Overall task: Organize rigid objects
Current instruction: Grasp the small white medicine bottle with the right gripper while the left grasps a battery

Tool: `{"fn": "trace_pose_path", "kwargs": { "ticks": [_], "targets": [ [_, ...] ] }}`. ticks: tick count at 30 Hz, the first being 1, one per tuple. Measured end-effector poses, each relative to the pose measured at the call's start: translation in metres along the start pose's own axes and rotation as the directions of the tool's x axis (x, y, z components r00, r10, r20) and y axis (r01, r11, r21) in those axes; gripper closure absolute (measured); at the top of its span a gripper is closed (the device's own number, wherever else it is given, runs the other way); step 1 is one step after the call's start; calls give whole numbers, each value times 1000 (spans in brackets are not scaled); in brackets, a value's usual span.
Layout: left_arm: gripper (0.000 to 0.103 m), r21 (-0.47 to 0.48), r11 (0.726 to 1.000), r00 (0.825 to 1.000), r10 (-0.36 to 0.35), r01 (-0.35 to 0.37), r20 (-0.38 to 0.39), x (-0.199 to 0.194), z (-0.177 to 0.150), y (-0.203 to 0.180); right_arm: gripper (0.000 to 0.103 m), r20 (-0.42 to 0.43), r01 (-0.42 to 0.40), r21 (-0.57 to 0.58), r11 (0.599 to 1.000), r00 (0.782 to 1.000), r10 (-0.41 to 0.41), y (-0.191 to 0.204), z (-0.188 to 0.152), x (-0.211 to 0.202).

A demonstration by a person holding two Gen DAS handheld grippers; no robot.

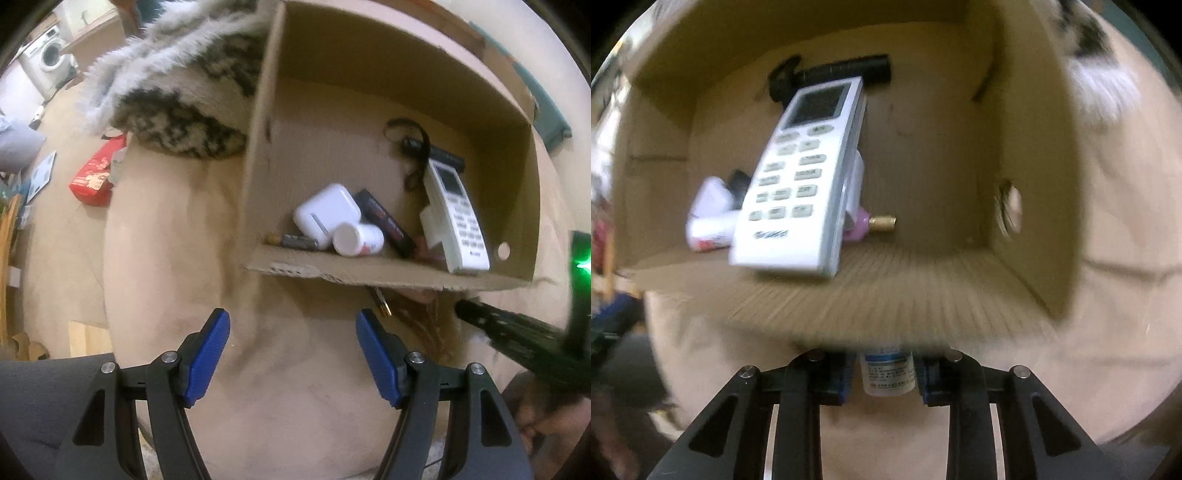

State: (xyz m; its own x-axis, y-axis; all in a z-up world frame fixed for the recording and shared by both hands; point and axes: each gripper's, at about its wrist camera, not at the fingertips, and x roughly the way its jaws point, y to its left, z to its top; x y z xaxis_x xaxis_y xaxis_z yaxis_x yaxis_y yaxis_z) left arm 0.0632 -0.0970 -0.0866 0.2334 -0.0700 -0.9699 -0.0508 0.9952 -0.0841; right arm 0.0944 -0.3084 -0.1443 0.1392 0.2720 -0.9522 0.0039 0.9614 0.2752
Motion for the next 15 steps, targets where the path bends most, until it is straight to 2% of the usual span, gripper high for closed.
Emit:
{"fn": "trace_pose_path", "kwargs": {
  "ticks": [7, 8, 12, 15],
  "targets": [
    [36, 34, 999, 1000, -13, 14, -25, 23, 0, -26, 74, 82, -141, 123, 982, 988, 131, -17, -17, -24],
    [39, 28, 999, 999, -19, 20, -30, 27, 1, -29, 74, 89, -147, 137, 980, 987, 136, -20, -16, -24],
    [64, -37, 998, 996, -49, 46, -75, 54, 9, -41, 74, 110, -151, 132, 980, 984, 137, -16, -10, -26],
    [65, -121, 991, 991, -77, 63, -111, 73, 12, -46, 74, 115, -167, 122, 978, 981, 153, -24, -5, -28]
  ]
}}
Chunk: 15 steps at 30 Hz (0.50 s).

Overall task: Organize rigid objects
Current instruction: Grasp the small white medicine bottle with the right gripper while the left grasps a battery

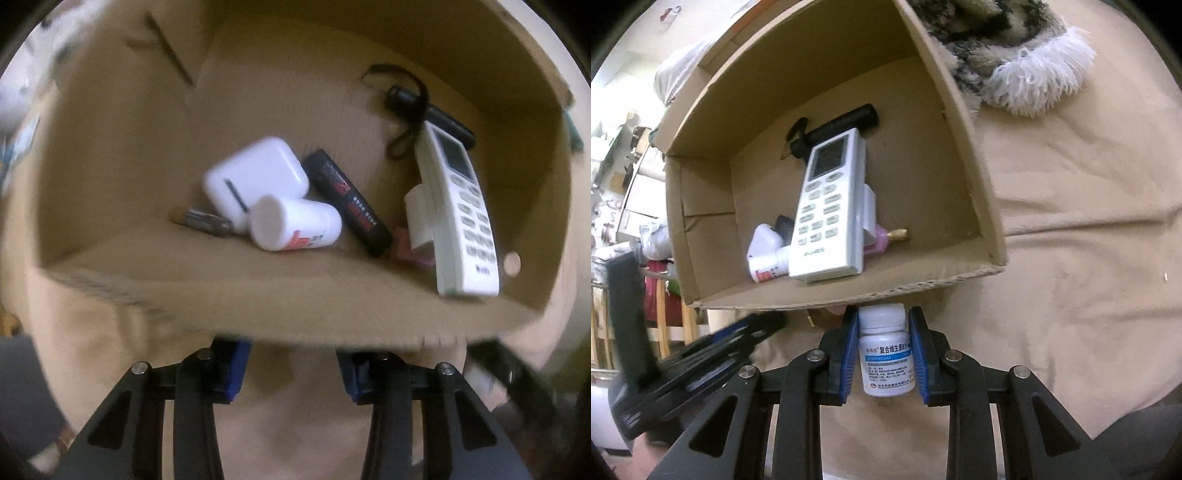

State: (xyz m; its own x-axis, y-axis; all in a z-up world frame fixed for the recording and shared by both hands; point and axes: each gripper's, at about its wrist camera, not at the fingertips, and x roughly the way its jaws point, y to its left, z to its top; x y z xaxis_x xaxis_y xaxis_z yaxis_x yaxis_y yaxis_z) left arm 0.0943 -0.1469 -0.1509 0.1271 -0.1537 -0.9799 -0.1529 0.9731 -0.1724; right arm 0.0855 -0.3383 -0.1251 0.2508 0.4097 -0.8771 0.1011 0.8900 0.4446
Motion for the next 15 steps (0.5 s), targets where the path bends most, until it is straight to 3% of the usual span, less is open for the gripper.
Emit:
{"fn": "trace_pose_path", "kwargs": {
  "ticks": [5, 9, 14, 15],
  "targets": [
    [65, -19, 999, 999, 47, -47, 18, 13, 1, -6, 74, 9, -10, -6, 1000, 1000, 10, 3, 0, 0],
    [71, 58, 988, 989, 145, -146, 29, 17, -4, -21, 74, 15, -21, 6, 1000, 1000, 21, 0, 1, -3],
    [71, 76, 981, 984, 176, -177, 15, 23, -1, -26, 74, 16, -30, -10, 1000, 999, 30, 2, 2, -6],
    [79, 101, 975, 980, 197, -198, 16, 24, -1, -30, 74, 17, -30, -13, 999, 999, 30, -2, 1, -14]
  ]
}}
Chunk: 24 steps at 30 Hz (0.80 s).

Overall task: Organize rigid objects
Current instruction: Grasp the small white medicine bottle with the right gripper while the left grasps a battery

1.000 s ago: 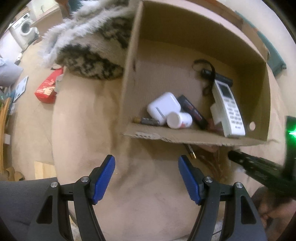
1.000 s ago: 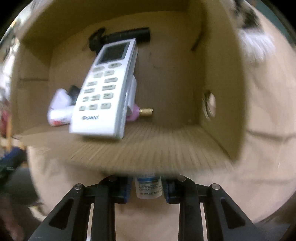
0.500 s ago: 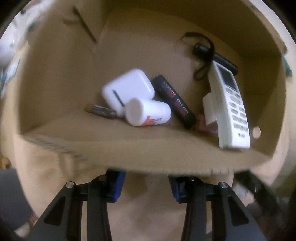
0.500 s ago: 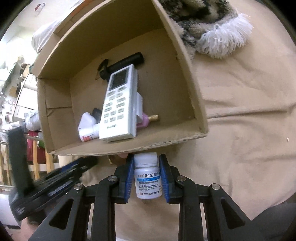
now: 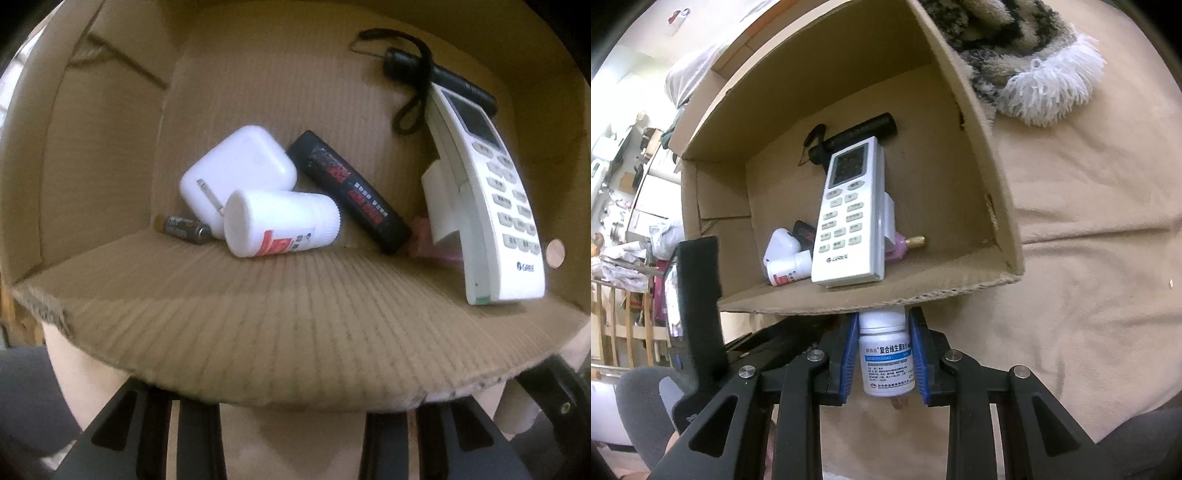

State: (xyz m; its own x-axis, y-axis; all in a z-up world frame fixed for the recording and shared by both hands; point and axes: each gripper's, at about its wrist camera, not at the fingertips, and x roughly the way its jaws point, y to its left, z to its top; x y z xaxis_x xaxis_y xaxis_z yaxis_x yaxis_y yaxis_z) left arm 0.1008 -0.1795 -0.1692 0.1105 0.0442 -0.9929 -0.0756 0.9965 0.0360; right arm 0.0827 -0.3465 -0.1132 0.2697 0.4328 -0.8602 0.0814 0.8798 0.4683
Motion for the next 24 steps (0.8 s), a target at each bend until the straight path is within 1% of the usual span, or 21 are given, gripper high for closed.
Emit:
{"fn": "trace_pose_path", "kwargs": {
  "ticks": [2, 4, 6, 11, 14, 19, 22, 23, 24],
  "targets": [
    [94, 40, 997, 998, 60, -60, 3, -3, 0, -4, 74, 0, 6, -4, 1000, 1000, -6, 1, 0, 2],
    [94, 31, 998, 999, 49, -49, -11, -4, -2, 2, 74, 2, 12, 0, 1000, 1000, -12, -1, 0, 1],
    [94, 49, 998, 999, 39, -38, -18, -5, -5, 8, 74, 3, 8, 12, 1000, 1000, -8, -4, -1, 0],
    [94, 58, 996, 998, 62, -60, -29, -7, -17, 31, 74, -9, -30, 33, 999, 1000, 30, -7, -1, 0],
    [94, 61, 995, 997, 76, -74, -31, -9, -24, 42, 74, -13, -30, 22, 999, 999, 30, -4, -2, 1],
    [94, 43, 997, 998, 61, -59, -35, -17, -30, 56, 74, -19, -7, 1, 1000, 1000, 7, -1, -7, 3],
    [94, 44, 999, 1000, 29, -29, -7, -34, -42, 72, 74, -23, -12, -4, 1000, 1000, 12, 1, -10, 2],
    [94, 47, 999, 1000, 17, -17, 7, -42, -48, 81, 74, -31, -35, 9, 999, 999, 36, 0, -11, 1],
    [94, 50, 999, 1000, 5, -6, 27, -51, -49, 83, 74, -38, -60, 19, 998, 997, 61, 1, -13, 1]
  ]
}}
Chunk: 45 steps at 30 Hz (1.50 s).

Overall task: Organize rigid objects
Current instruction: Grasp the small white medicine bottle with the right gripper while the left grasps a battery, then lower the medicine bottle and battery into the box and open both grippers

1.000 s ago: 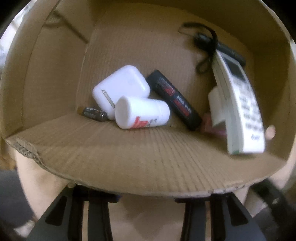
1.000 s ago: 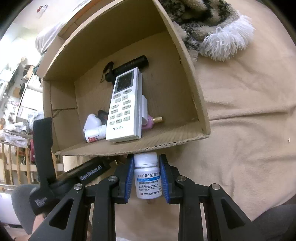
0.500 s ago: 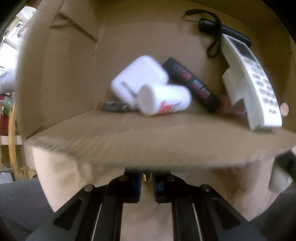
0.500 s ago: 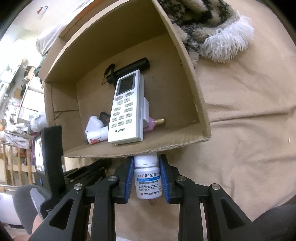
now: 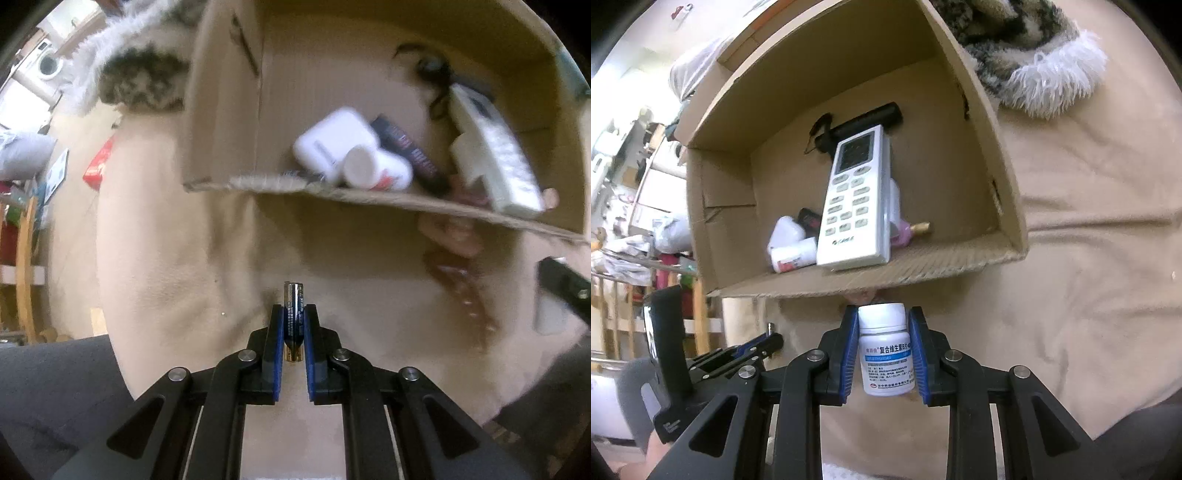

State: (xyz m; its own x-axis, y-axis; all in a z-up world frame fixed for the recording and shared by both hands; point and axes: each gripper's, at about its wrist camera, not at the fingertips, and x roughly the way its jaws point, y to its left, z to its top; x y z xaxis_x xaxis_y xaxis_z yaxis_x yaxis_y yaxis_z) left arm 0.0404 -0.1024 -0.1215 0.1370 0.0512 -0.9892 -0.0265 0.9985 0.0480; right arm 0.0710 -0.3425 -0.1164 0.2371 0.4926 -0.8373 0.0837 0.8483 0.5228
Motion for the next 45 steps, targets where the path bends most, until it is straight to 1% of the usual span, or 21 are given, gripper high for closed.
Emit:
{"fn": "trace_pose_path", "kwargs": {
  "ticks": [1, 3, 5, 8, 10, 12, 14, 15, 16, 18, 23, 24, 28, 33, 36, 40, 45],
  "targets": [
    [94, 5, 1000, 1000, -9, 9, 22, -15, -7, 10, 74, 0, -8, -3, 1000, 1000, 8, 1, -1, -1],
    [94, 12, 1000, 998, -20, 19, 64, -21, -4, 9, 74, 14, -5, -19, 1000, 1000, 5, 4, -4, -7],
    [94, 27, 1000, 992, -17, 13, 129, -43, -6, 11, 74, 38, -11, -28, 1000, 999, 12, 6, -6, -13],
    [94, 67, 998, 968, 6, -23, 249, -69, -7, 7, 74, 105, 12, -85, 996, 994, -3, 18, -6, -26],
    [94, 68, 997, 955, 8, -30, 295, -84, -4, 7, 74, 155, 19, -133, 991, 988, 2, 31, -4, -36],
    [94, 58, 998, 943, 0, -21, 334, -100, 7, 7, 74, 200, 24, -174, 984, 980, 11, 43, 0, -46],
    [94, 53, 998, 932, -2, -18, 364, -108, 3, 10, 74, 234, 27, -208, 978, 972, 23, 54, 4, -55],
    [94, 48, 999, 926, -5, -14, 377, -110, 8, 7, 74, 247, 26, -222, 975, 968, 31, 59, 6, -59],
    [94, 42, 999, 923, -6, -11, 385, -113, 17, -4, 74, 256, 27, -232, 972, 966, 34, 63, 9, -62],
    [94, 36, 999, 914, -18, 4, 404, -121, 29, -7, 74, 270, 31, -251, 968, 962, 39, 70, 15, -65],
    [94, 52, 999, 903, -19, -3, 430, -124, 54, -12, 74, 281, 40, -270, 962, 959, 39, 70, 37, -71],
    [94, 54, 999, 900, -16, -8, 436, -125, 61, -13, 74, 287, 51, -276, 960, 958, 31, 71, 43, -71],
    [94, 62, 998, 897, -9, -20, 443, -117, 79, -17, 74, 305, 89, -284, 955, 952, 2, 70, 61, -68],
    [94, 78, 997, 898, -18, -18, 440, -98, 93, -24, 74, 293, 111, -267, 957, 956, -29, 64, 75, -55],
    [94, 91, 996, 906, -36, -3, 421, -83, 95, -28, 74, 277, 120, -258, 959, 960, -46, 57, 77, -40],
    [94, 96, 995, 916, -25, -14, 400, -66, 93, -33, 74, 240, 140, -249, 958, 968, -79, 51, 77, -20],
    [94, 79, 997, 925, -30, 1, 378, -56, 94, -30, 74, 195, 149, -257, 955, 976, -99, 52, 74, -2]
  ]
}}
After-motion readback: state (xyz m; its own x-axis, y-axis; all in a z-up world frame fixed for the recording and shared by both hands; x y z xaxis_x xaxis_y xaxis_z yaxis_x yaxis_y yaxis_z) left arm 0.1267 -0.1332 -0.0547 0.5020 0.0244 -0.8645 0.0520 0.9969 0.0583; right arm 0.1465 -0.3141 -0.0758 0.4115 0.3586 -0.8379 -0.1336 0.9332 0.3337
